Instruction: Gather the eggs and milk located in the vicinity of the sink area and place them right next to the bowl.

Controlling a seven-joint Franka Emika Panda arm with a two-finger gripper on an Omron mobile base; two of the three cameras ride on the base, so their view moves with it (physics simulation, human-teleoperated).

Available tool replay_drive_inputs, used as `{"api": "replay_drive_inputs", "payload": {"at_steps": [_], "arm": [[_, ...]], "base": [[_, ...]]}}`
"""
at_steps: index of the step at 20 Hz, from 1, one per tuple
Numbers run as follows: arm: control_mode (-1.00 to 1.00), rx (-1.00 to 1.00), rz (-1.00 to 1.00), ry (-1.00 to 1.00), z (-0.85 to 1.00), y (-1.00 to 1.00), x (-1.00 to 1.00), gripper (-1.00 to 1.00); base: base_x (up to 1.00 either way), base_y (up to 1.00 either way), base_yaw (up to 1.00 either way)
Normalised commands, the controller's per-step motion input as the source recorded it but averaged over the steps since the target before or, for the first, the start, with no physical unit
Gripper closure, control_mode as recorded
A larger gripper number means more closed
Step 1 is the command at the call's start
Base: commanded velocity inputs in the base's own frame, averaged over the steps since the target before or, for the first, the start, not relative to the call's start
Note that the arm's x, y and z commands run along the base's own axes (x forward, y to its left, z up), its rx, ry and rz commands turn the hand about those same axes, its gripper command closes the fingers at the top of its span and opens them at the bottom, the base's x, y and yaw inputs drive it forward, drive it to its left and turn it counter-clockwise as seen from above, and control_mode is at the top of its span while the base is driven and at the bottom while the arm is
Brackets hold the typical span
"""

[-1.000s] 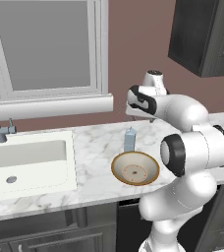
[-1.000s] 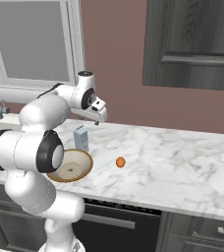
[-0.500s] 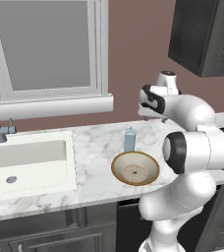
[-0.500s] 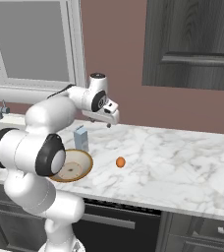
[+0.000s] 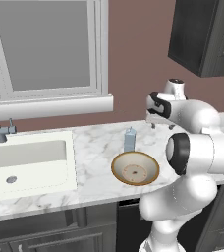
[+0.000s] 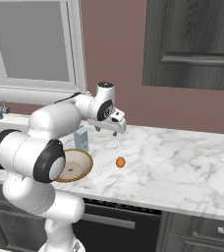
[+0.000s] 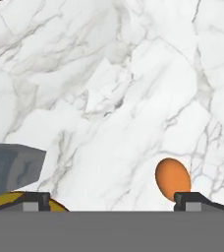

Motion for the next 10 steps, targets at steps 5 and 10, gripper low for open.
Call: {"api": "replay_drive_inputs", "payload": {"at_steps": [5, 10], "arm": [[-1.0, 0.0, 0.11, 0.02, -0.32, -0.26, -0.11, -1.0], [-1.0, -0.01, 0.15, 0.02, -0.3, -0.19, -0.09, -1.0]], "base": [[0.0, 0.0, 0.0], [0.0, 0.0, 0.0]]}}
